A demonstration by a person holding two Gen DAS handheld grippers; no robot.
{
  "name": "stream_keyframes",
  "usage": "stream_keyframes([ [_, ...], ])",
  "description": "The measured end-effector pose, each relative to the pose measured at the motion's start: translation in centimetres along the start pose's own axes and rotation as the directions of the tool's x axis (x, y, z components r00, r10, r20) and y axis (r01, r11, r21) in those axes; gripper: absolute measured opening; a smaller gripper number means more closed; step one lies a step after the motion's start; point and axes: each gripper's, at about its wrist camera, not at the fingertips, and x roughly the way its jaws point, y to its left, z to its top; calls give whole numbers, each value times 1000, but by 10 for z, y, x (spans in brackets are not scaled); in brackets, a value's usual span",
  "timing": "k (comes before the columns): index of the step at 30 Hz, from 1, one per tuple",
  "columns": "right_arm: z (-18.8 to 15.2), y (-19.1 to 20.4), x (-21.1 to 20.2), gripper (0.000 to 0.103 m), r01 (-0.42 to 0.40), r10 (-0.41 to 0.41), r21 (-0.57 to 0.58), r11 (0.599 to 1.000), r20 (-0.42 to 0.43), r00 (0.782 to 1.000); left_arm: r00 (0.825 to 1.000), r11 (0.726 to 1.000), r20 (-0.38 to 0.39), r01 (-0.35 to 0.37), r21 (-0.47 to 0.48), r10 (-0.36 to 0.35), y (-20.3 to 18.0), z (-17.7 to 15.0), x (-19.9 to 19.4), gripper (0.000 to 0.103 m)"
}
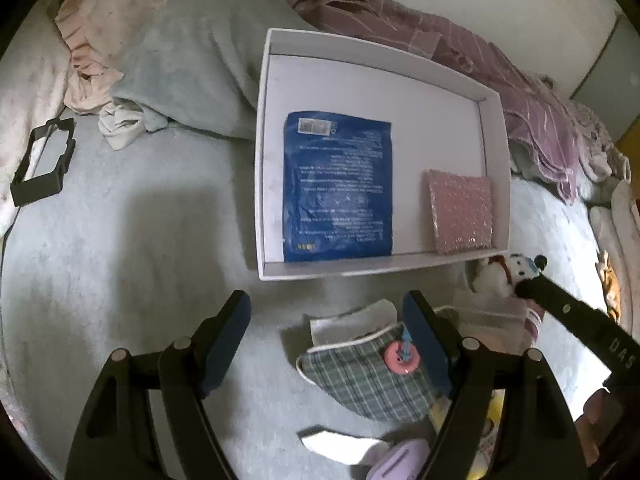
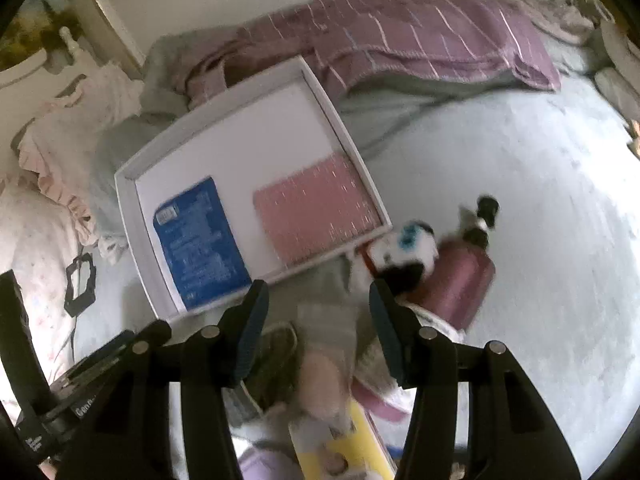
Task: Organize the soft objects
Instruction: 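Grasp the plaid pouch with the left tool while the right tool grasps the clear bag with beige puff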
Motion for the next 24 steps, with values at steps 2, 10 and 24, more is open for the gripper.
stream_keyframes([
  [2,-5,-4,1,54,18,-19,-15,1000,-64,998,1000,1000,-21,3,23,-3,-5,-2,-1,79],
  [10,-11,-3,4,52,4,-11,-53,999,-134,991,992,996,-114,53,68,-45,-16,-8,5,79],
  [24,-10,-11,34,39,-57,48,-36,998,-216,975,956,980,-259,171,104,-139,-14,-16,43,81],
])
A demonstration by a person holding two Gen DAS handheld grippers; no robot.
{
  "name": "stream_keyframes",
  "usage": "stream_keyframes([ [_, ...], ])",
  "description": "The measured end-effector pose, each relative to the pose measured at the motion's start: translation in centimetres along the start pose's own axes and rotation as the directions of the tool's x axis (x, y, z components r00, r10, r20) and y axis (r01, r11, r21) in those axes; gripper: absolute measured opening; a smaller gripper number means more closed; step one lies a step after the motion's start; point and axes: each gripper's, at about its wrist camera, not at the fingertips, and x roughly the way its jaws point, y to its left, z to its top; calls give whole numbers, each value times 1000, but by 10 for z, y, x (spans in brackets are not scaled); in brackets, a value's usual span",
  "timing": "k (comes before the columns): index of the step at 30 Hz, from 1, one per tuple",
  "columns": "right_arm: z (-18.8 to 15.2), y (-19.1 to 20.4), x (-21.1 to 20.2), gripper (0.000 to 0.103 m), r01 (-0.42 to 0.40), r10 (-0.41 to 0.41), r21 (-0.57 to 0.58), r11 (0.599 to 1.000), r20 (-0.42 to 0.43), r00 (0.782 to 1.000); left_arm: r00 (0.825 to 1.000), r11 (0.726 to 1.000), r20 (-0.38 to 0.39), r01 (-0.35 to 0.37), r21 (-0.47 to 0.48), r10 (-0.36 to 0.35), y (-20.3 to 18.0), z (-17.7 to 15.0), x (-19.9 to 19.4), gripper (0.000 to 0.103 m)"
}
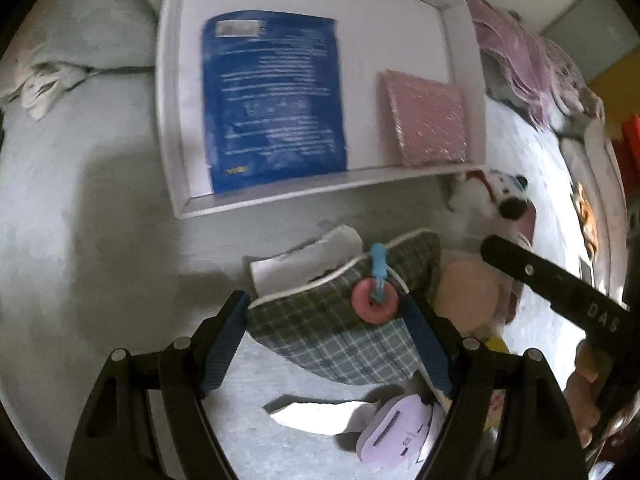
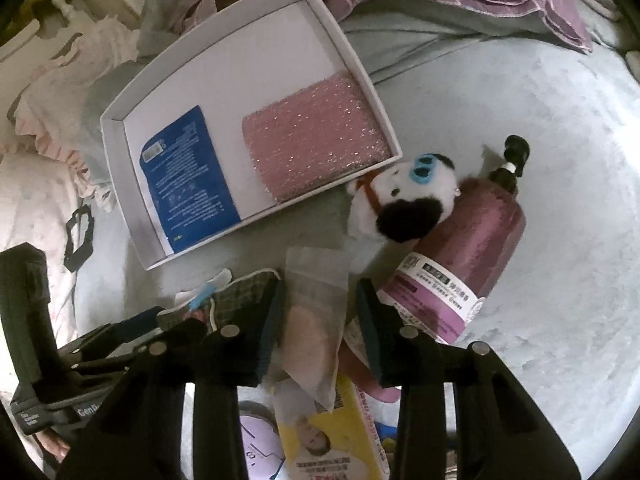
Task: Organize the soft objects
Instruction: 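Grasp the plaid pouch with the left tool while the right tool grasps the clear bag with beige puff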
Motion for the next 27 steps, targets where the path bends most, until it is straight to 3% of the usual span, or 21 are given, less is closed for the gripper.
stream_keyframes([
  [13,0,-4,8,14,-7,7,11,1000,-29,1000,998,984,22,-55,172,52,-27,-6,22,91],
  [18,1,-3,7,13,-8,8,6,1000,-23,1000,994,967,12,-106,234,107,-35,-8,38,96],
  [27,3,-9,-2,13,-5,5,18,1000,5,1000,988,956,54,-154,251,145,-45,-6,30,87],
])
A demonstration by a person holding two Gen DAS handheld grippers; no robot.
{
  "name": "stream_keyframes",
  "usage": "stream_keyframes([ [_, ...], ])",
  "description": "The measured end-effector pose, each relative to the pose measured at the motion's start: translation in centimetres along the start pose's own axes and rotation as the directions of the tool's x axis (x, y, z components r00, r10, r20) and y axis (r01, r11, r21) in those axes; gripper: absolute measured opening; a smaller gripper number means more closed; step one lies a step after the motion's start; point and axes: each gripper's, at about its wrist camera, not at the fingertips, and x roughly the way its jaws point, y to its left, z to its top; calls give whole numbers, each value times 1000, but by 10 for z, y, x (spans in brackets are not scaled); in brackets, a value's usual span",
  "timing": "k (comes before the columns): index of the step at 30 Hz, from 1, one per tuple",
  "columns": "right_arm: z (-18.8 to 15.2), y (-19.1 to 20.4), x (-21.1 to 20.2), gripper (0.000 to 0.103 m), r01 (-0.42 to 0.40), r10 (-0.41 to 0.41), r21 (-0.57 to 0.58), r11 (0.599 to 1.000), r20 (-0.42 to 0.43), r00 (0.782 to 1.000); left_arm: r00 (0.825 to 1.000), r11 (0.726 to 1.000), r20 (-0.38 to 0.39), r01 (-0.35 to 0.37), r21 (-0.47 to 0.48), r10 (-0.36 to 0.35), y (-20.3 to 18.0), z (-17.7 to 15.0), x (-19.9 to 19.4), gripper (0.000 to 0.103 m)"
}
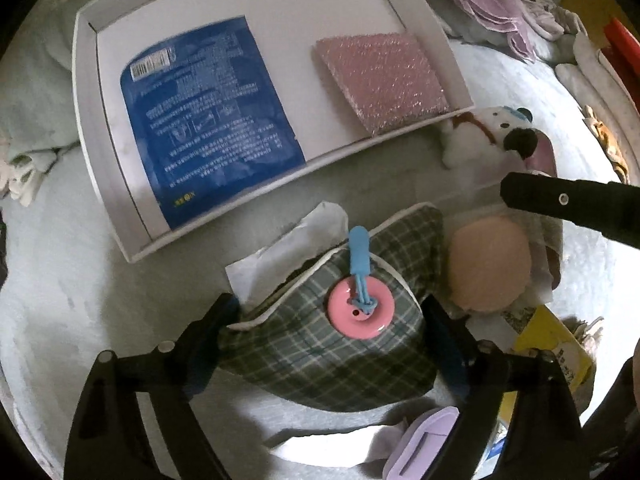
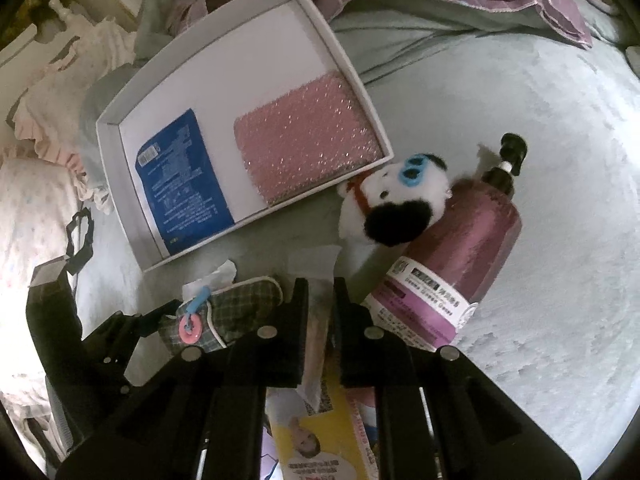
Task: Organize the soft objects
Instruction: 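Grasp the plaid pouch with the left tool while the right tool grasps the clear bag with beige puff, then carry the plaid pouch over the tray with the left tool while the right tool holds the clear bag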
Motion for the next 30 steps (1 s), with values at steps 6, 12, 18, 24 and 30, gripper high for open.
stream_keyframes([
  [6,1,-2,-10,13,-14,14,3,1000,22,1000,999,1000,41,-11,-27,12,11,0,-19,86],
  [12,1,-4,-18,13,-23,22,7,1000,35,999,990,992,109,98,-74,-90,28,-7,-55,87],
  [18,1,-4,-23,13,-36,35,12,999,46,998,953,954,187,267,-134,-240,54,-12,-81,87],
  [24,1,-2,-20,13,-42,42,9,999,38,998,931,908,211,345,-237,-299,67,-6,-75,87],
  [30,-1,2,-19,13,-42,42,1,999,36,998,930,891,273,329,-314,-247,77,-8,-82,87],
])
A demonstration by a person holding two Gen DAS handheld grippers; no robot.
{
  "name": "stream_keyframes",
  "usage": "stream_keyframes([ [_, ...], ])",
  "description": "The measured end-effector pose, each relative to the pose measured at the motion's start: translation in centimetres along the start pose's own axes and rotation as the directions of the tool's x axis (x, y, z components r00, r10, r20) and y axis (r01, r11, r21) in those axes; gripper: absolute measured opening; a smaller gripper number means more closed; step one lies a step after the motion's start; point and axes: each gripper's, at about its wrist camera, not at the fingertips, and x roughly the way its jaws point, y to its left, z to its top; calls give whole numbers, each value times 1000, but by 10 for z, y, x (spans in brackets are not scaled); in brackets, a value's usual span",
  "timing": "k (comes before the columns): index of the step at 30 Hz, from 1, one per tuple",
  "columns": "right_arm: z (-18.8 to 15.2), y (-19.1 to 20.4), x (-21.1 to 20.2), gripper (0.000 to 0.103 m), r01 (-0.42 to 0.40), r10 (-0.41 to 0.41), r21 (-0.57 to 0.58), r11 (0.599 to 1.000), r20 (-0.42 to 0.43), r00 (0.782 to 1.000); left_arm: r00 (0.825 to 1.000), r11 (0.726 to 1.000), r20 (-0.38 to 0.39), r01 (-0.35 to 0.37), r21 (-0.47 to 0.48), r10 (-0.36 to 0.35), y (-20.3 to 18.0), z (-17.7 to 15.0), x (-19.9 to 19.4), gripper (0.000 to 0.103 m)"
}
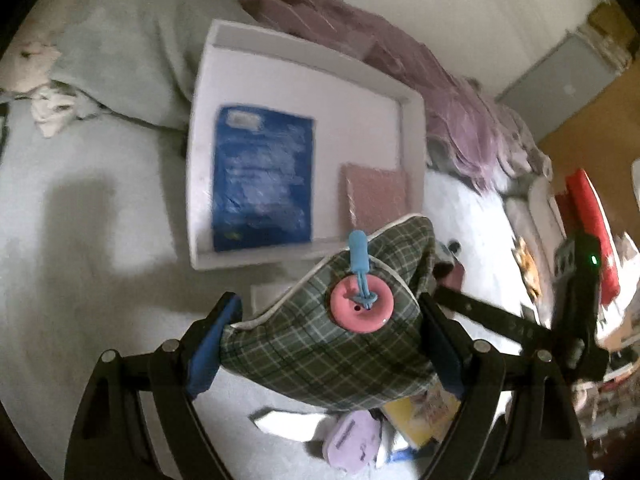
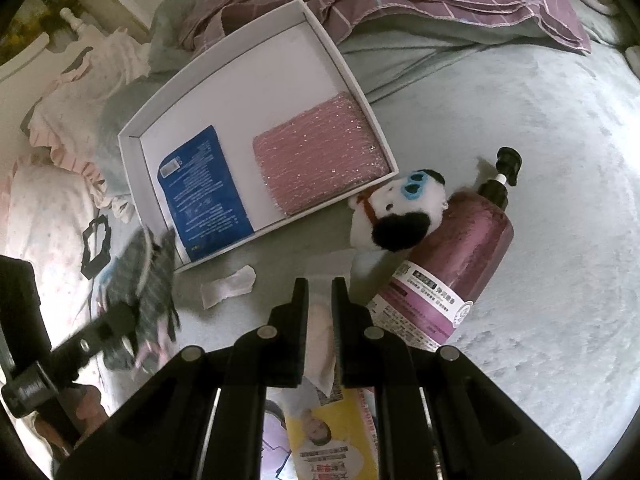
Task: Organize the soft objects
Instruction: 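Carry the plaid pouch over the tray with the left tool while the right tool holds the clear bag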
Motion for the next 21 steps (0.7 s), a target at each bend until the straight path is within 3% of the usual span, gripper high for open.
stream_keyframes([
  [4,0,3,2,13,1,-1,-2,1000,6,1000,998,998,37,-53,-27,54,4,4,1,87],
  [9,0,7,10,13,-25,25,-15,1000,2,1000,998,997,23,-64,-37,65,5,5,12,87],
  [11,1,8,14,10,-36,36,-19,999,-17,999,994,994,23,-102,-30,103,2,5,16,87],
  [14,1,7,11,9,29,-29,-21,999,-1,1000,988,989,30,-150,-9,150,-5,4,20,87],
  [17,2,1,2,9,26,-26,-8,1000,34,999,989,989,21,-147,7,147,-11,3,24,87],
  [21,2,1,5,27,50,-50,-26,998,14,999,988,988,-25,-149,29,150,-19,1,36,87],
])
